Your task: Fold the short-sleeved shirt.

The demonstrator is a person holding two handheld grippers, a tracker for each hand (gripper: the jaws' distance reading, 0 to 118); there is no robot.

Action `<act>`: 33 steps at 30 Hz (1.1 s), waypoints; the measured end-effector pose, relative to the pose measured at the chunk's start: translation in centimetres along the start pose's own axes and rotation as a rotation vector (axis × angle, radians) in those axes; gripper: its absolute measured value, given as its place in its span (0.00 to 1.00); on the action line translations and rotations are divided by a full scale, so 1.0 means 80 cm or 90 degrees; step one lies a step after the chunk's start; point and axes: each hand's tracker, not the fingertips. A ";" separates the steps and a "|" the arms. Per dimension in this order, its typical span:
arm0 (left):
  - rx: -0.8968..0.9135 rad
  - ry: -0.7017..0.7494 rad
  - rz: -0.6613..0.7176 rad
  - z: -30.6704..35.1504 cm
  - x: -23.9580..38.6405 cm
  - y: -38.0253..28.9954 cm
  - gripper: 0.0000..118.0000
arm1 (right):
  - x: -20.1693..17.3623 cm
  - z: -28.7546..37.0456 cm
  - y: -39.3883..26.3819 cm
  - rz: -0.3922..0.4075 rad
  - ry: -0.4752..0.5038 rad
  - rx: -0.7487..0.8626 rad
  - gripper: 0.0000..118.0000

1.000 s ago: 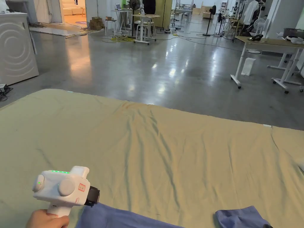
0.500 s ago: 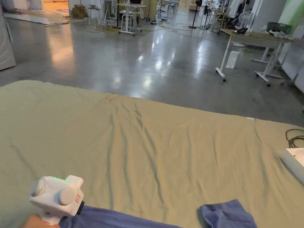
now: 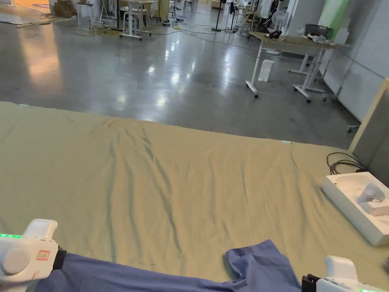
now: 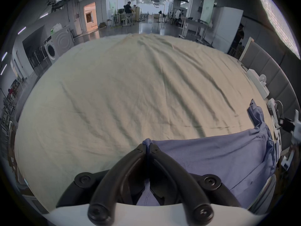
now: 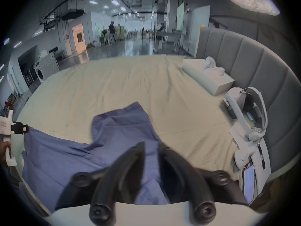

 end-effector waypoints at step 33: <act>0.043 -0.013 0.024 0.053 -0.008 -0.022 0.03 | -0.006 0.009 0.020 -0.036 0.101 -0.045 0.01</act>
